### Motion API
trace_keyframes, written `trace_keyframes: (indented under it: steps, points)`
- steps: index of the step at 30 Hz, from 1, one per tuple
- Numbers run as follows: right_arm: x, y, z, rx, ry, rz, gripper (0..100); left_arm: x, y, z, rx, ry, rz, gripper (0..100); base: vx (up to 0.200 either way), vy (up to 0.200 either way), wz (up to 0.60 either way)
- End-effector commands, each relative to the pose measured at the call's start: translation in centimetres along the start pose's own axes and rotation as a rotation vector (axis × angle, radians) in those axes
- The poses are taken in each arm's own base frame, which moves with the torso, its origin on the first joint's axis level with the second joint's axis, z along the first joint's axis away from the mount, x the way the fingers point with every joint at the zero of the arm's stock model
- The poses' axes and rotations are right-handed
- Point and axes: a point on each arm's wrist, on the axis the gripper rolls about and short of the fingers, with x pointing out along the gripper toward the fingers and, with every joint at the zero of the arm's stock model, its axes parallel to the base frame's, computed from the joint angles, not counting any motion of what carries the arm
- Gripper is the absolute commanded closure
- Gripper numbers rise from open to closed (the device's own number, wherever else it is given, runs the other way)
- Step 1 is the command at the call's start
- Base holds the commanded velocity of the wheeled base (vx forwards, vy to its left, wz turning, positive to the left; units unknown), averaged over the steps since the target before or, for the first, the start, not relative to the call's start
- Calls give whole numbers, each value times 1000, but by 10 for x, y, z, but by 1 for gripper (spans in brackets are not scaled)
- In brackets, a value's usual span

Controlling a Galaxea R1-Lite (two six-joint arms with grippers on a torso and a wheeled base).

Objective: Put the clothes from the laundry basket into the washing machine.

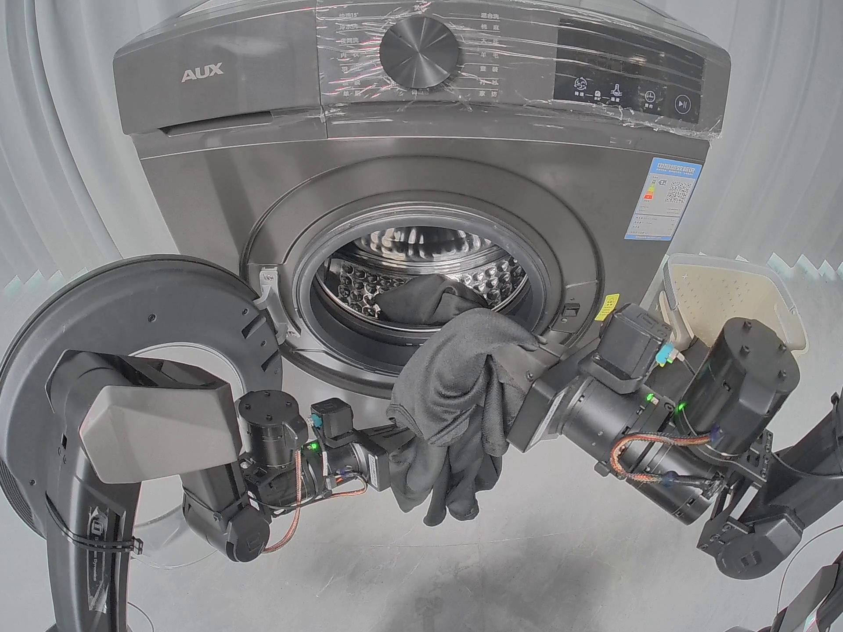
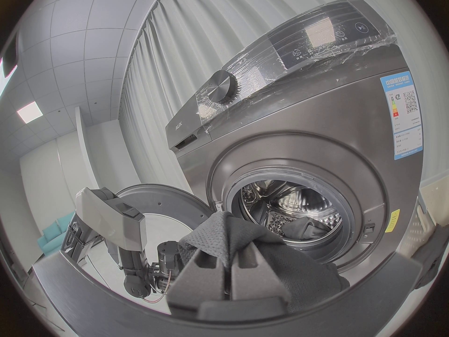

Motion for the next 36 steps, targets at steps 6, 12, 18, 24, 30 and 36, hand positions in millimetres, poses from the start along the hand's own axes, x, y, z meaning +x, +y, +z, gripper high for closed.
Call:
trace_keyframes:
  steps: [6, 12, 18, 24, 30, 36]
  points:
    - [1, -11, 0, -3, 1, -47, 100, -13, -3, 16, 23, -30, 12, 100, 0, 0, 0]
    - [1, -33, 2, -13, 0, -125, 100, -44, -2, 36, 62, -55, 69, 100, 0, 0, 0]
    - [-6, -39, -11, -18, 59, -152, 100, -79, 7, 67, 80, -133, 139, 100, 0, 0, 0]
    - [-5, -45, -35, -25, 146, -169, 100, -100, 18, 87, 94, -193, 151, 100, 0, 0, 0]
    - [-1, -57, -58, -28, 218, -204, 100, -93, 22, 101, 130, -246, 128, 100, 0, 0, 0]
    - [6, -62, -89, -16, 296, -221, 100, -92, 19, 108, 153, -269, 117, 100, 0, 0, 0]
